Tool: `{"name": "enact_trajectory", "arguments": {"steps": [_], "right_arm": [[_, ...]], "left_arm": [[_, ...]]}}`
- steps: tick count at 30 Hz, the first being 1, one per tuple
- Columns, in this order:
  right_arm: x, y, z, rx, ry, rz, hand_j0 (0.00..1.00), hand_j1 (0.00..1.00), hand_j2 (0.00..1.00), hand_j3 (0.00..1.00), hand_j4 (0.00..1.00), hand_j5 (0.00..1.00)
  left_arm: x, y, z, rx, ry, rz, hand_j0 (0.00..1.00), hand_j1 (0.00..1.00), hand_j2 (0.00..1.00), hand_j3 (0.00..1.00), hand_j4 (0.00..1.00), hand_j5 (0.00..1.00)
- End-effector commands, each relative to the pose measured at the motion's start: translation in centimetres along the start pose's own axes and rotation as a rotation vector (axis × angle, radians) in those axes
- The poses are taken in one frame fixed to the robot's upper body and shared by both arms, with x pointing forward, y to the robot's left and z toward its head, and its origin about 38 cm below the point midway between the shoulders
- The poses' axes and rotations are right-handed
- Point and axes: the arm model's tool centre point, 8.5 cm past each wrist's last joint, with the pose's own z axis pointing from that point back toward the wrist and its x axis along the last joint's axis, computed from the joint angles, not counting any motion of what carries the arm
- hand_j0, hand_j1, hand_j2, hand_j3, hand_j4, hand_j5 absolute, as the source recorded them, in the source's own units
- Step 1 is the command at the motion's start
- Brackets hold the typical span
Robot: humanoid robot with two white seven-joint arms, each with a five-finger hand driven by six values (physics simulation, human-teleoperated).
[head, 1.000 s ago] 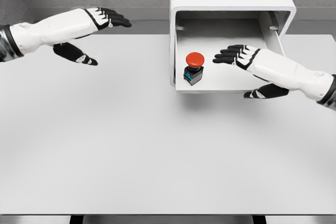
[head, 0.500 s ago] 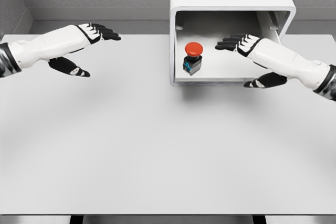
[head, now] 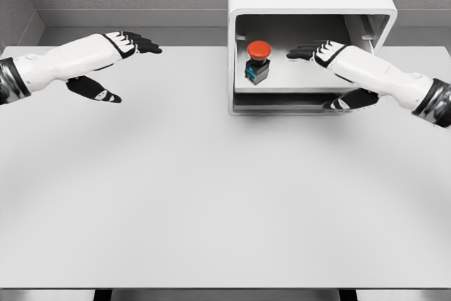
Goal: Slide open multi-storey tabletop storage cabinets and put open load switch and slide close multi-storey tabletop storage cabinets
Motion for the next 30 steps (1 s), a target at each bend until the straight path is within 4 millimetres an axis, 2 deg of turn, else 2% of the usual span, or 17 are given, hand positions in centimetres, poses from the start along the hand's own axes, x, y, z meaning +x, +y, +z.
{"name": "enact_trajectory", "arguments": {"steps": [1, 3, 5, 8, 10, 11, 14, 18, 22, 30], "right_arm": [[-0.6, 1.1, -0.3, 0.011, 0.013, -0.030, 1.00, 1.00, 1.00, 1.00, 1.00, 1.00], [-0.9, 0.9, -0.7, 0.011, 0.020, -0.028, 1.00, 1.00, 1.00, 1.00, 1.00, 1.00], [-1.3, 1.3, -1.2, 0.017, 0.023, -0.039, 1.00, 1.00, 1.00, 1.00, 1.00, 1.00], [-1.5, 1.7, -1.9, 0.020, 0.024, -0.051, 1.00, 1.00, 1.00, 1.00, 1.00, 1.00], [-2.0, 1.3, -1.9, 0.016, 0.037, -0.045, 1.00, 1.00, 1.00, 1.00, 1.00, 1.00], [-2.3, 1.2, -1.8, 0.017, 0.047, -0.048, 1.00, 1.00, 1.00, 1.00, 1.00, 1.00], [-2.9, 1.1, -1.6, 0.016, 0.064, -0.052, 1.00, 1.00, 1.00, 1.00, 1.00, 1.00], [-3.3, 1.6, -2.8, 0.020, 0.069, -0.060, 1.00, 1.00, 1.00, 1.00, 1.00, 1.00], [-3.9, 0.7, -3.4, 0.021, 0.087, -0.037, 1.00, 1.00, 1.00, 1.00, 1.00, 1.00], [-5.0, 1.3, -4.7, 0.056, 0.114, -0.066, 1.00, 1.00, 1.00, 1.00, 1.00, 1.00]], "left_arm": [[-0.1, -0.7, -1.1, 0.013, -0.008, 0.031, 1.00, 1.00, 1.00, 1.00, 1.00, 1.00], [-0.7, -3.2, -0.6, -0.011, 0.016, 0.080, 1.00, 1.00, 1.00, 1.00, 1.00, 1.00], [-1.0, -4.4, -0.5, -0.020, 0.028, 0.106, 1.00, 1.00, 1.00, 1.00, 1.00, 1.00], [-1.5, -5.7, 0.1, -0.030, 0.051, 0.137, 1.00, 1.00, 1.00, 1.00, 1.00, 1.00], [-1.5, -5.9, 0.2, -0.028, 0.053, 0.147, 1.00, 1.00, 1.00, 1.00, 1.00, 1.00], [-1.7, -6.7, 0.4, -0.038, 0.063, 0.162, 1.00, 1.00, 1.00, 1.00, 1.00, 1.00], [-2.0, -7.1, 0.8, -0.035, 0.078, 0.172, 1.00, 1.00, 1.00, 1.00, 1.00, 1.00], [-2.7, -7.5, 1.7, -0.025, 0.109, 0.187, 1.00, 1.00, 1.00, 1.00, 1.00, 1.00], [-2.7, -7.7, 1.7, -0.030, 0.112, 0.182, 1.00, 1.00, 1.00, 1.00, 1.00, 1.00], [-2.7, -7.7, 1.7, -0.031, 0.111, 0.180, 1.00, 1.00, 1.00, 1.00, 1.00, 1.00]]}}
